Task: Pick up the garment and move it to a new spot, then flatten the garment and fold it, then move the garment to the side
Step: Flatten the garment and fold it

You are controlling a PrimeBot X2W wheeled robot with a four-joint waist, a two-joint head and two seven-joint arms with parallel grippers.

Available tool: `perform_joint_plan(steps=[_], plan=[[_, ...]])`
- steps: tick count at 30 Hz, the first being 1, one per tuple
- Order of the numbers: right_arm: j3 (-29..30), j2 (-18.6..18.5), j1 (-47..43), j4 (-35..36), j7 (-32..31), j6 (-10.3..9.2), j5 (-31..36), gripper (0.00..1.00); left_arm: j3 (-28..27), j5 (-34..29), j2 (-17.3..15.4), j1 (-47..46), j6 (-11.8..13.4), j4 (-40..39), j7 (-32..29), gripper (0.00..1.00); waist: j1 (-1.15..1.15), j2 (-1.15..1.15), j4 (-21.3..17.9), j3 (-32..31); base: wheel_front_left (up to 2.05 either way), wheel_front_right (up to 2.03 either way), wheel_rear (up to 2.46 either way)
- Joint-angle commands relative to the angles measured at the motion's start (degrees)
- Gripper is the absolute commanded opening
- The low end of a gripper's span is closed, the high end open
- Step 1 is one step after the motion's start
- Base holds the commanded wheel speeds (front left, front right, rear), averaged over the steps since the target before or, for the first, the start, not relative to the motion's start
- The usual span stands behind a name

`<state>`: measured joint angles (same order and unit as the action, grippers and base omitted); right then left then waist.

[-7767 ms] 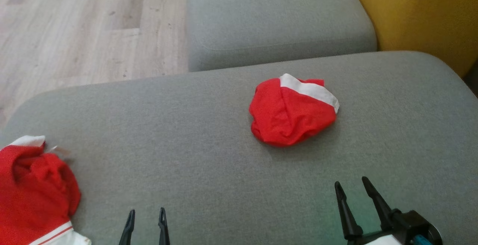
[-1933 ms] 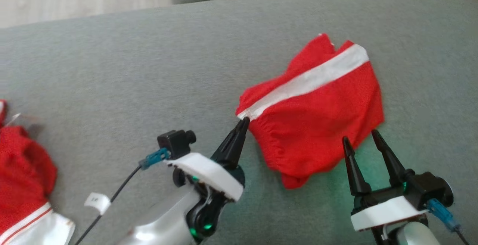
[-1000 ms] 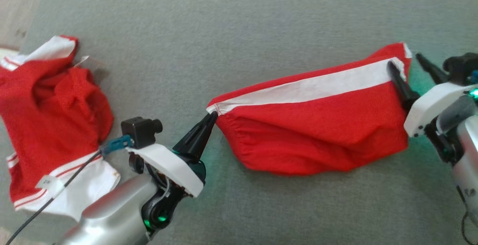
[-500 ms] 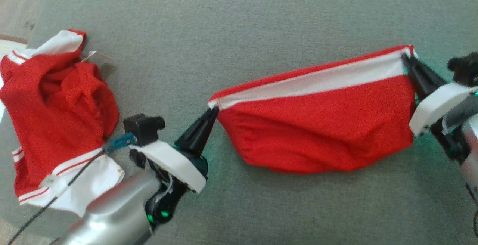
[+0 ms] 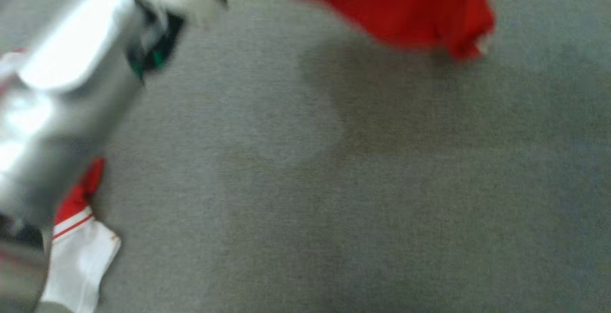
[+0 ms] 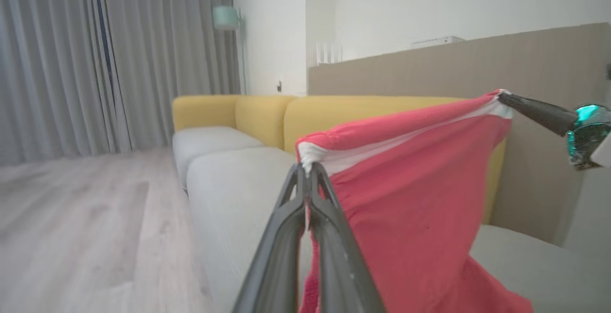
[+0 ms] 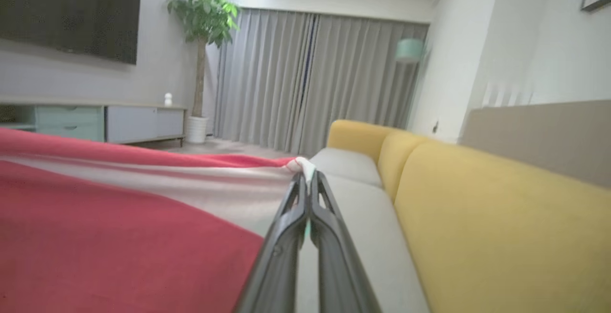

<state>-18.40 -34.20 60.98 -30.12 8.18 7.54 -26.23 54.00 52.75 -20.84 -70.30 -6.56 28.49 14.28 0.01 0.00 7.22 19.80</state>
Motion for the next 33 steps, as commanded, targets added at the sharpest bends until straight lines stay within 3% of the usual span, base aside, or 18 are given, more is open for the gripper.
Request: perform_joint_plan(steps=[1,7,12,21,26,33], plan=[[1.44,-1.85,3.05,1.29,0.93,-0.05,0.97,0.00,-3.89,-1.44,-1.54,-5.56,0.10,1.16,0.60,0.00,-0.01,0.00,-2.79,2.95,0.00,0.00,0.00],[4.96,-1.95,13.53,1.49,4.39,-0.05,4.23,0.00,-9.96,-8.22,1.92,-15.42,-0.23,4.50,0.70,0.00,-0.01,0.00,-5.24,6.79,0.00,0.00,0.00],[5.72,-1.09,11.91,1.13,5.96,-0.05,4.35,0.00,-12.80,-11.00,3.35,-10.14,-0.72,4.45,0.71,0.00,-0.01,0.00,-5.82,6.82,0.00,0.00,0.00],[2.51,1.73,-10.05,0.42,6.54,-0.05,0.30,0.00,-8.70,-21.21,1.54,13.60,-0.90,-0.75,0.71,0.00,-0.01,0.00,-6.28,1.60,0.00,0.00,0.00],[4.77,2.46,-23.79,3.30,6.64,-0.05,-1.93,0.00,-9.69,-26.25,1.67,28.26,0.54,-4.84,0.72,0.00,-0.01,0.00,-5.78,-3.65,0.00,0.00,0.00],[8.65,5.02,-41.58,9.98,5.88,-0.05,-2.94,0.00,-10.74,-27.80,1.45,44.60,2.63,-8.83,0.72,0.00,-0.01,0.00,-5.69,-11.38,0.00,0.00,0.00]])
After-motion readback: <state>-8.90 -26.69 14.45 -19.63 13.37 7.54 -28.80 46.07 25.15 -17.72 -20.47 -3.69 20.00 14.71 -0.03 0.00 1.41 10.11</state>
